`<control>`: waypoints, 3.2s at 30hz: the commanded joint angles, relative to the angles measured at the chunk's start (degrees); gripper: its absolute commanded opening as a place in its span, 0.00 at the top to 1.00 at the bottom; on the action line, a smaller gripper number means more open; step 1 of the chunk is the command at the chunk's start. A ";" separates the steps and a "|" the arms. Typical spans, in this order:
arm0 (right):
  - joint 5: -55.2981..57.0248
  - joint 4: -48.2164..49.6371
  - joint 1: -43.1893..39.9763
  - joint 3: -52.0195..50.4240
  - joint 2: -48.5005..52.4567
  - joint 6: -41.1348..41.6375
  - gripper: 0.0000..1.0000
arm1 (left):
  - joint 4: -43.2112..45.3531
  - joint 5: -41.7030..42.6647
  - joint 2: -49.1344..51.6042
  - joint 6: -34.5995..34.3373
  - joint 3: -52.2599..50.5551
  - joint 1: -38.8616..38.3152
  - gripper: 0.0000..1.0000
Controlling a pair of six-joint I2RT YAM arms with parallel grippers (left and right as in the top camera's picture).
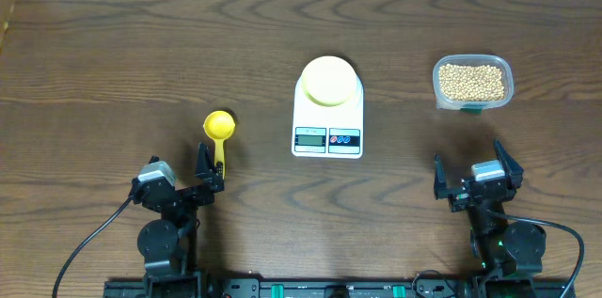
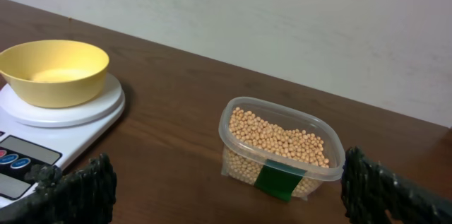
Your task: Scoop item into bowl and weigh 50g on scale
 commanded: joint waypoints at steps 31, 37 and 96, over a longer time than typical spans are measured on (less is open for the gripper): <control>0.26 -0.26 0.44 -0.09 -0.55 -0.33 0.01 | -2.36 -0.94 0.15 -0.11 -0.81 0.22 0.02; 0.26 -0.26 0.44 -0.09 -0.55 -0.33 0.01 | -2.36 -0.96 0.15 -0.11 -0.81 0.22 0.02; 0.26 -0.26 0.44 -0.09 -0.52 -0.33 0.01 | -8.09 -0.92 0.17 -5.88 2.78 0.22 0.02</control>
